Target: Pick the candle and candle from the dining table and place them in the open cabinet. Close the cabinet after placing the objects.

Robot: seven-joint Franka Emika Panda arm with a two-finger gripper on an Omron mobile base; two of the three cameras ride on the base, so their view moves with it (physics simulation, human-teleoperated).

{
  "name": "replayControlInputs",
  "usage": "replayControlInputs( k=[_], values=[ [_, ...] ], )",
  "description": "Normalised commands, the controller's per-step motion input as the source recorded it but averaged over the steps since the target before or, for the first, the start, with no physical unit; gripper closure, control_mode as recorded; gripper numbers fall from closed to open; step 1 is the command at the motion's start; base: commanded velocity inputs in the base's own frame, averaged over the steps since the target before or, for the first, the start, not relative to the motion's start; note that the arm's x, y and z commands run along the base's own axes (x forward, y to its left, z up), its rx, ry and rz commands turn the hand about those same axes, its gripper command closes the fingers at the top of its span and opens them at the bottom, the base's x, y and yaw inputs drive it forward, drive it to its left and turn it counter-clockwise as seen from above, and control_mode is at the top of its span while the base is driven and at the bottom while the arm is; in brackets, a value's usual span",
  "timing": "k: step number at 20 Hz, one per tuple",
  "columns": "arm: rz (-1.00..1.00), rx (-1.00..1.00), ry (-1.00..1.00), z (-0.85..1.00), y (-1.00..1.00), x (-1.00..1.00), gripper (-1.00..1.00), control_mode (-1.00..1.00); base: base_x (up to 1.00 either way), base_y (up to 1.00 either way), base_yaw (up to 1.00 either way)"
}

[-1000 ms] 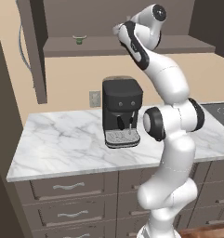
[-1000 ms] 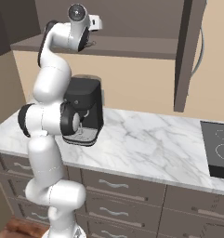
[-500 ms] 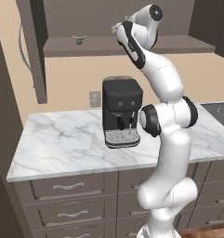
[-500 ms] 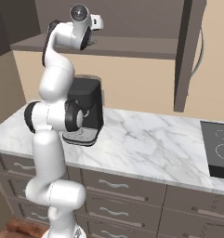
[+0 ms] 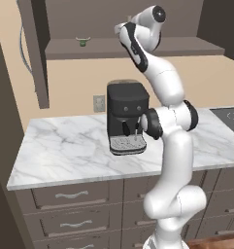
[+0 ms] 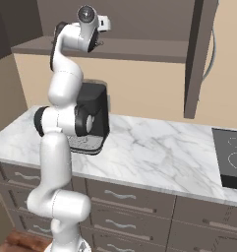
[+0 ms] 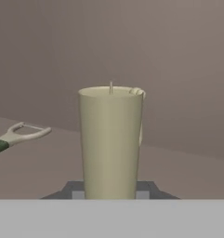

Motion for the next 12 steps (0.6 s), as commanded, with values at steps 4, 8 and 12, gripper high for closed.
replayControlInputs(
  k=[4,8,12],
  values=[
    [0.00,0.00,0.03,-0.18,0.02,0.21,1.00,-1.00,0.00,0.00,0.00],
    [0.00,0.00,0.04,-0.25,0.06,0.18,1.00,-1.00,0.00,0.00,0.00],
    [0.00,0.00,0.05,-0.29,0.08,0.07,1.00,-1.00,0.00,0.00,0.00]
  ],
)
